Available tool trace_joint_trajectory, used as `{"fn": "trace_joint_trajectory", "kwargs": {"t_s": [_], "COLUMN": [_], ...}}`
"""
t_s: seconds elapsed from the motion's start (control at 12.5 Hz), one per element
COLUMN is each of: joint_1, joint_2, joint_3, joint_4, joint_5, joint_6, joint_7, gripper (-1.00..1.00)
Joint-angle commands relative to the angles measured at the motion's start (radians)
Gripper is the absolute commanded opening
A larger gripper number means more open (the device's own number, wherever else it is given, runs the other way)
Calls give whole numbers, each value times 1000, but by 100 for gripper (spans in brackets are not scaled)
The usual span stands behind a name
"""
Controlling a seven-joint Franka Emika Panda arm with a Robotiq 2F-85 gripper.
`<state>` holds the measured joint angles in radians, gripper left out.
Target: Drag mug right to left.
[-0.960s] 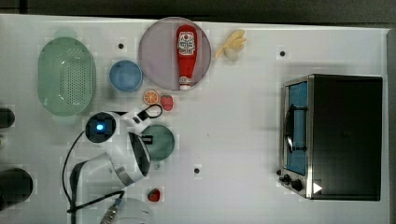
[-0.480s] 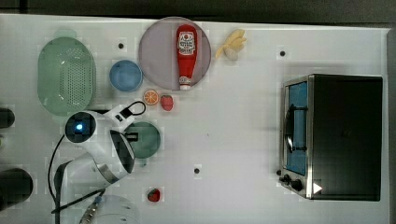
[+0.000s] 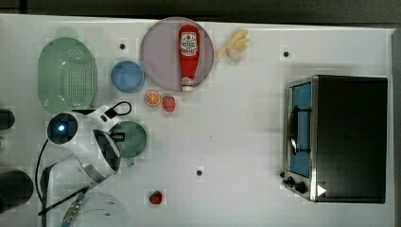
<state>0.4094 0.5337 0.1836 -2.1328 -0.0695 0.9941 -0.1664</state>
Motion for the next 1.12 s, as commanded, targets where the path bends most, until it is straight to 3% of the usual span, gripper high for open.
{"fn": "trace_joint_trajectory", "kwargs": {"t_s": [0.08,0.64,0.88,1.12], "joint_1": [52,89,81,41], "joint_2": [-7,38,10,-134], "joint_3": [-3,5,-7,-17], "joint_4": [32,104,110,110], "joint_5": [0,1,2,37], "joint_6": [5,7,-18,-184], "joint_7": [80,189,190,195], "gripper": [-62,-57,8,76]}}
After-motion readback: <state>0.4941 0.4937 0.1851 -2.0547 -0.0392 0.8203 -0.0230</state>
